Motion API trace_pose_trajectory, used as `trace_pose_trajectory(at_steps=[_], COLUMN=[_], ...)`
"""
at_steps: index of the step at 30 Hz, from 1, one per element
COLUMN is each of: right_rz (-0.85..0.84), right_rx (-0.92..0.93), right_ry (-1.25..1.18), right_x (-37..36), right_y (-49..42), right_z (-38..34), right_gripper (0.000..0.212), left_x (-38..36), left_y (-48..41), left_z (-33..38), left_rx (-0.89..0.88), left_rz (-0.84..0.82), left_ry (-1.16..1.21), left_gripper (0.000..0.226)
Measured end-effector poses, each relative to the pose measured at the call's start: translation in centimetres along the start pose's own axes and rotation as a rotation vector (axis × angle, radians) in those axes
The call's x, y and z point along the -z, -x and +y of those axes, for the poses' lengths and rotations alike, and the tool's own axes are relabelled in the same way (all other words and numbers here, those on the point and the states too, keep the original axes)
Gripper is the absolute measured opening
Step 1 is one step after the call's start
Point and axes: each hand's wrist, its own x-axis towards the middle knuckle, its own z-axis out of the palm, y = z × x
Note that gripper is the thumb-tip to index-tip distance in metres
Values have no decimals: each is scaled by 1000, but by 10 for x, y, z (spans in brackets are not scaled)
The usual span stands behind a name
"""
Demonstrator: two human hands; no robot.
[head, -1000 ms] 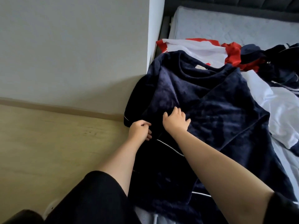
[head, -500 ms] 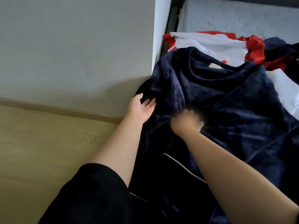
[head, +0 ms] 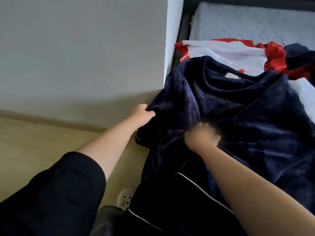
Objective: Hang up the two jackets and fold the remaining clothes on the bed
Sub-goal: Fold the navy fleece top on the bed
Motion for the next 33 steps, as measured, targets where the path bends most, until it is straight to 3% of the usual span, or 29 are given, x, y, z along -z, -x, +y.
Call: trace_pose_trajectory(at_steps=[4, 10, 12, 14, 15, 17, 19, 21, 23, 25, 28, 30, 33], right_rz=[-7, -91, -24, 122, 131, -52, -362, -614, -763, -784, -589, -511, -522], right_rx=[-1, -22, -66, -74, -50, -32, -75, -142, -134, -119, -173, -197, -200], right_ry=[-3, -100, -299, -763, -991, -1300, -1557, -1774, -1928, -1929, -1808, -1822, -1892], right_x=[0, 15, 30, 44, 49, 54, 53, 53, 62, 70, 79, 81, 82], right_y=[-2, 2, 8, 20, 27, 43, 54, 59, 58, 57, 52, 44, 36], right_z=[0, 4, 2, -5, -12, -28, -46, -58, -65, -72, -78, -74, -65], right_gripper=[52, 57, 46, 18, 14, 17, 27, 51, 57, 46, 19, 19, 22], left_x=[22, 44, 48, 51, 53, 57, 59, 61, 61, 60, 55, 49, 41], left_y=[3, 18, 24, 31, 33, 38, 44, 52, 61, 68, 73, 72, 70], left_z=[1, 14, 19, 23, 24, 25, 27, 29, 29, 25, 12, 2, -10], left_rx=[21, -2, -33, -58, -72, -111, -158, -217, -253, -225, -75, -55, -164], left_rz=[22, -23, -32, -48, -53, -60, -67, -107, -199, -303, -361, -336, -370], left_ry=[306, 397, 373, 335, 308, 245, 207, 167, 86, 75, 165, 115, -117], left_gripper=[7, 5, 8, 12, 13, 7, 2, 10, 24, 40, 48, 43, 43])
